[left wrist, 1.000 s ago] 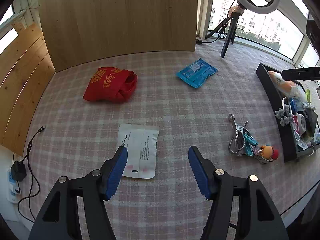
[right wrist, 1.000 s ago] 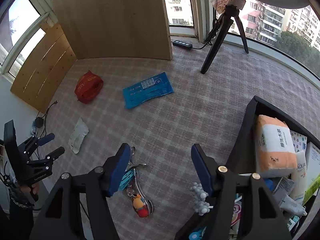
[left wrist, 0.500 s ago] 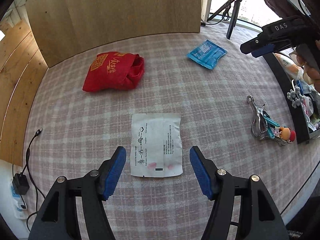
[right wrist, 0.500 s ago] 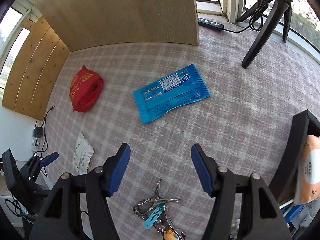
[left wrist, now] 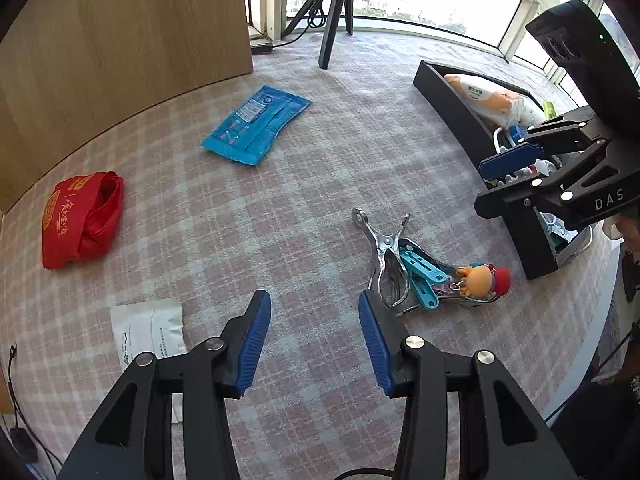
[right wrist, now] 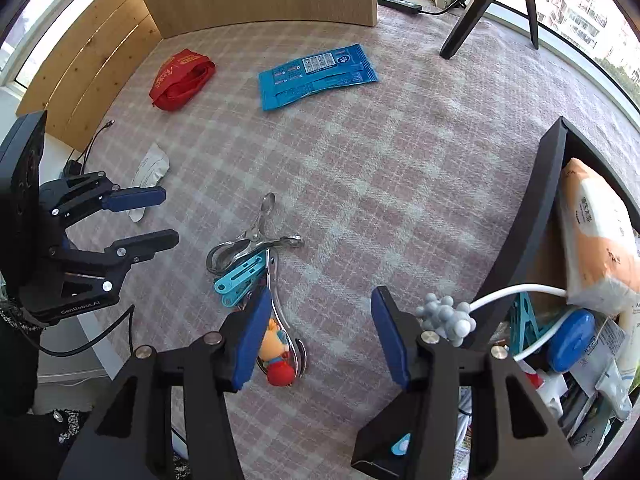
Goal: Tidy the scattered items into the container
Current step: 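Move both grippers toward the tangled metal clips and doll keychain, then grasp a metal clip with the left gripper while the right grasps the doll keychain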
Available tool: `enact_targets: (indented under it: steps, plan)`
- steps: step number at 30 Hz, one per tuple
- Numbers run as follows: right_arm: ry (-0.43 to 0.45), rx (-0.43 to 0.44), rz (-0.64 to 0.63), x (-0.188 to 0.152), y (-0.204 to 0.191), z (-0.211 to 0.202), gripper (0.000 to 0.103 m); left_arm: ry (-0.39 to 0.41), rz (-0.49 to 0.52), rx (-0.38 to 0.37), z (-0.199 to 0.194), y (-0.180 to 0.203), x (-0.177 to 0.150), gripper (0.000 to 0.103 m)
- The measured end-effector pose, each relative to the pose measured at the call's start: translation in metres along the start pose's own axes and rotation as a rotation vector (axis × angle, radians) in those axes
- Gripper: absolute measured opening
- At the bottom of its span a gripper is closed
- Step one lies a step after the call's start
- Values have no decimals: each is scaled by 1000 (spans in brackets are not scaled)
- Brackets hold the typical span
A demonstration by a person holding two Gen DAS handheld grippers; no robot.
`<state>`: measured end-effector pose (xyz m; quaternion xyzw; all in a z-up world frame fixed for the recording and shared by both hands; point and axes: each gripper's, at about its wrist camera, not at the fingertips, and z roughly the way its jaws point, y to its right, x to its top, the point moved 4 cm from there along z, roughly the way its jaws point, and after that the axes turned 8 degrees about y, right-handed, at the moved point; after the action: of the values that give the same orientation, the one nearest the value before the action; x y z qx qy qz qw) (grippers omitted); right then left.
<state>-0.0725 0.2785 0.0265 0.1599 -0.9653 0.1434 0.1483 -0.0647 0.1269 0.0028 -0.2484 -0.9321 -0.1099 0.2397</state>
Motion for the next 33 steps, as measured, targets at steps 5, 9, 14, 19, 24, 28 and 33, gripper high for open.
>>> enact_targets:
  steps: [5, 9, 14, 19, 24, 28, 33]
  plan:
    - [19, 18, 28, -12, 10, -7, 50, -33, 52, -60, 16, 13, 3, 38]
    - [12, 35, 10, -23, 8, -6, 47, -45, 66, -82, 19, 14, 5, 38]
    - [5, 61, -103, -46, -19, 3, 47, -42, 71, -82, 16, 11, 7, 38]
    - [-10, 26, -208, -53, -40, 20, 47, -46, 60, -91, 16, 8, 2, 38]
    - [-31, 17, -222, -51, -44, 29, 34, -54, 51, -114, 19, 10, -1, 38]
    - [-45, 9, -229, -51, -44, 32, 32, -68, 63, -124, 26, 16, -1, 38]
    - [-47, 2, -259, -51, -48, 33, 32, -94, 93, -128, 36, 23, 0, 38]
